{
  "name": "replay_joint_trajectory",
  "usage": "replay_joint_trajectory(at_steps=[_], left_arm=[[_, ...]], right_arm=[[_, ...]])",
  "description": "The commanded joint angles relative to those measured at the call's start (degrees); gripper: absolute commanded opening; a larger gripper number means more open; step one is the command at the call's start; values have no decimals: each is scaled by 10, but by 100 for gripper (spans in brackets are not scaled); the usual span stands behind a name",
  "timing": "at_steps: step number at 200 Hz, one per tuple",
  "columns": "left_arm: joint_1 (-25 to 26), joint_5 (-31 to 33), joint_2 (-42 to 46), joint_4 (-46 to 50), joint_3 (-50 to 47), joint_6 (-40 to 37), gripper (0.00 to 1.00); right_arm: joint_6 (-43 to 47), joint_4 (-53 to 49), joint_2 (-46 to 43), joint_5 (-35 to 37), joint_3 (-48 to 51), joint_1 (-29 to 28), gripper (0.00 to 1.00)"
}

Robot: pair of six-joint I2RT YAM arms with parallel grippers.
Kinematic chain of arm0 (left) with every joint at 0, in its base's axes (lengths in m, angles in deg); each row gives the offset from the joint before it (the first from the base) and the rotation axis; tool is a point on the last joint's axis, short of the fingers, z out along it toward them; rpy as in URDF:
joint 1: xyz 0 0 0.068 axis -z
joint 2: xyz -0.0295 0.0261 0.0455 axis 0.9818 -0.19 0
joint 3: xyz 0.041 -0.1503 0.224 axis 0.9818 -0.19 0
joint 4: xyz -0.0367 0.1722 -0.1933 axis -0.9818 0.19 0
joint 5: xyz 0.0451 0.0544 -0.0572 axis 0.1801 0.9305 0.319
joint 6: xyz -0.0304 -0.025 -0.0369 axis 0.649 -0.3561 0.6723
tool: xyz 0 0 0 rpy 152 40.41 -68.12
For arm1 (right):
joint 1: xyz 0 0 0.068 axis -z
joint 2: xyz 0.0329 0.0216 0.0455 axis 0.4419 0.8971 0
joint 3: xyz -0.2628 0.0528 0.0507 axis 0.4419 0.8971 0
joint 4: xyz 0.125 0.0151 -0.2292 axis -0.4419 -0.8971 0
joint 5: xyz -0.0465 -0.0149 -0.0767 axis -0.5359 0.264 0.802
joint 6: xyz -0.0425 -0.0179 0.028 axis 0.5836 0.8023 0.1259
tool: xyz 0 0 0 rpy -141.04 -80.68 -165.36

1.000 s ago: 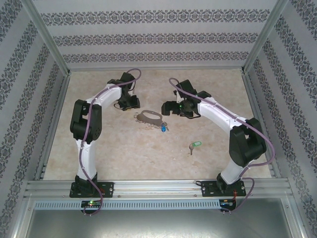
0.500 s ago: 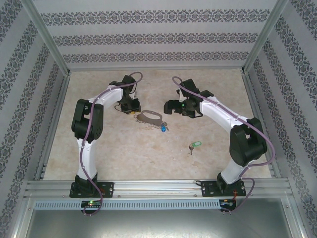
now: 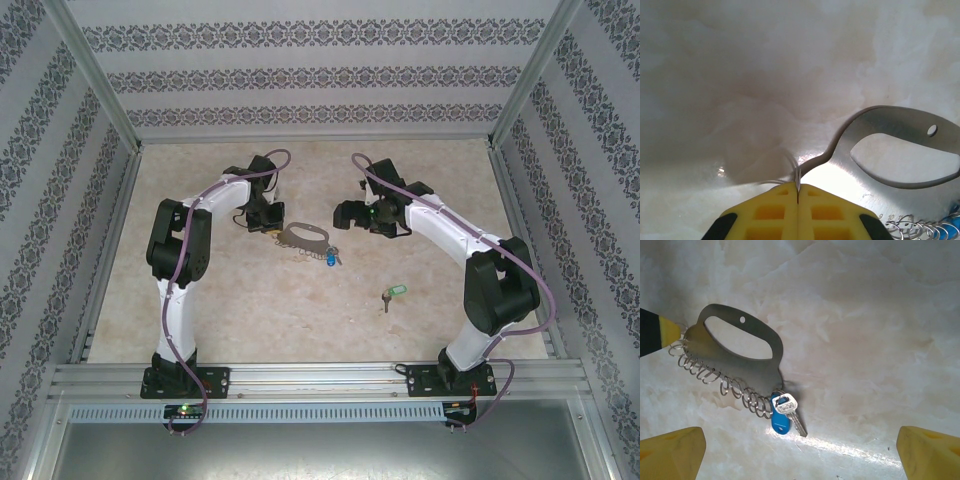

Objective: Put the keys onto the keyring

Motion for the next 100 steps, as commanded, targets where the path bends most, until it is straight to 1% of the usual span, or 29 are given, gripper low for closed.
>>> replay_joint_trajectory(at_steps=[1,29,41,49,61,70,75,89,100], left_arm=[[5,7,3,15,7,-20,0],[6,10,40,26,2,-53,0],[8,5,70,24,-9,-76,0],[10,-9,98,14,-21,-101,0],[14,-51,150,-18,-50,-136,0],[16,-95,193,-51,-78,-157,0],[17,-122,217,-74,-95,-164,0],[17,-224,287,-153,-144,-182,0],[16,-283,328,-213,-175,-174,0]], right_arm=[[-9,-1,-10,0,10,3,98],[9,-4,-23,-6,10,7,98],[30,10,-44,-30,17,9,97],[46,29,-64,-55,26,9,96],[70,63,-98,-103,42,8,96],[80,84,-123,-137,51,8,95],[84,93,-136,-155,53,9,94],[91,110,-161,-194,52,10,90],[90,122,-174,-220,45,10,86]])
